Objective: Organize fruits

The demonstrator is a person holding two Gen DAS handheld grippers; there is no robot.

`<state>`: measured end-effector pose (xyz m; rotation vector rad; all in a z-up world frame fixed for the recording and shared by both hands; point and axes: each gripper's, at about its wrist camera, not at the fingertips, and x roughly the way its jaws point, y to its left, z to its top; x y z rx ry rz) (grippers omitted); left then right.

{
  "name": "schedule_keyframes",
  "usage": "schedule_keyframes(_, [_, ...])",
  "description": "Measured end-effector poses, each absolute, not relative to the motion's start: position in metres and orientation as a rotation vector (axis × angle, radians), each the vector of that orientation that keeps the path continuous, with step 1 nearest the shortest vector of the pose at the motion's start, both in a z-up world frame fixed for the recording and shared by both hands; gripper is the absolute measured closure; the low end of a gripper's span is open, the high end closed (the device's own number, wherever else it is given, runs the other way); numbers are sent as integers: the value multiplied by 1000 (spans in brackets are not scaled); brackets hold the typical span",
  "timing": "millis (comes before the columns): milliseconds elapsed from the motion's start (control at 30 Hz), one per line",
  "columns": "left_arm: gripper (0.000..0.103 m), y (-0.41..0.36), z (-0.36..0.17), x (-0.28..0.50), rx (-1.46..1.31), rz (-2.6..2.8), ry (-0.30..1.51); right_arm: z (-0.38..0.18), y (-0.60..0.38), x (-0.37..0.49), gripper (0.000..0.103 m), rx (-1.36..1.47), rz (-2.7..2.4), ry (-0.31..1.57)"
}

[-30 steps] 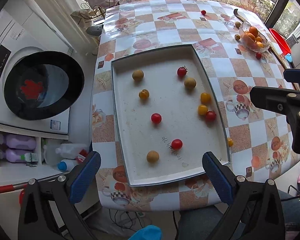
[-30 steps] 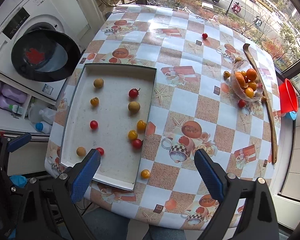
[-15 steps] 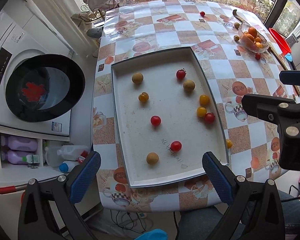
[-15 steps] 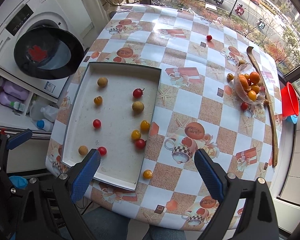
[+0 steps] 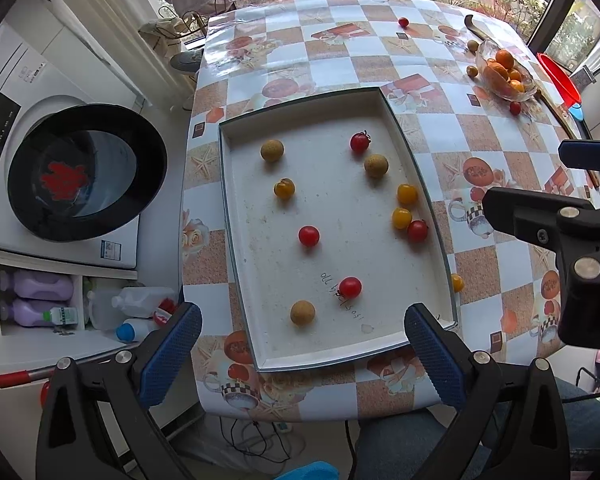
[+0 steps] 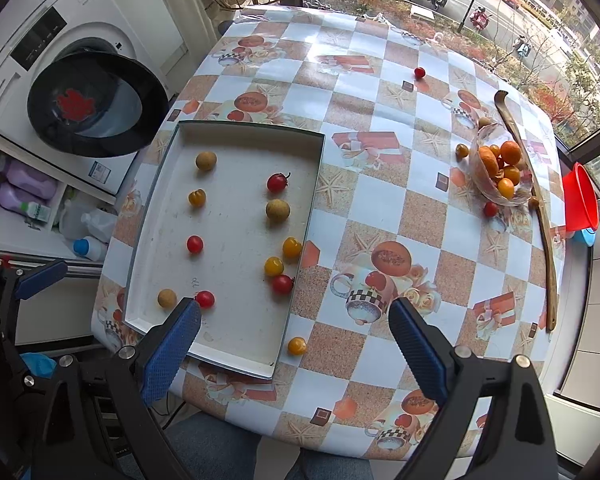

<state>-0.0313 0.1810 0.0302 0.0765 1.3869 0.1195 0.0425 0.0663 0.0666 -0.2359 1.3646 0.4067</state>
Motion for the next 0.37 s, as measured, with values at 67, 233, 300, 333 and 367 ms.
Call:
schedule_keyframes(67, [1, 181, 30, -31, 71, 120, 1387, 66, 66, 43, 7, -236, 407, 1366])
schedule_keyframes(233, [1, 183, 35, -32, 56, 116, 1356, 65, 65, 41, 7, -236, 410, 1370])
schedule_keyframes(300, [1, 183, 36, -31, 64, 115, 1351, 64, 65, 40, 7, -237, 412, 1371])
schedule_keyframes(333, [1, 182, 36, -31, 68, 114, 1352, 64, 64, 39, 7, -237, 412, 1371])
schedule_keyframes(367, [1, 182, 35, -31, 72, 116, 1355, 64, 64, 39, 7, -238, 413, 1370])
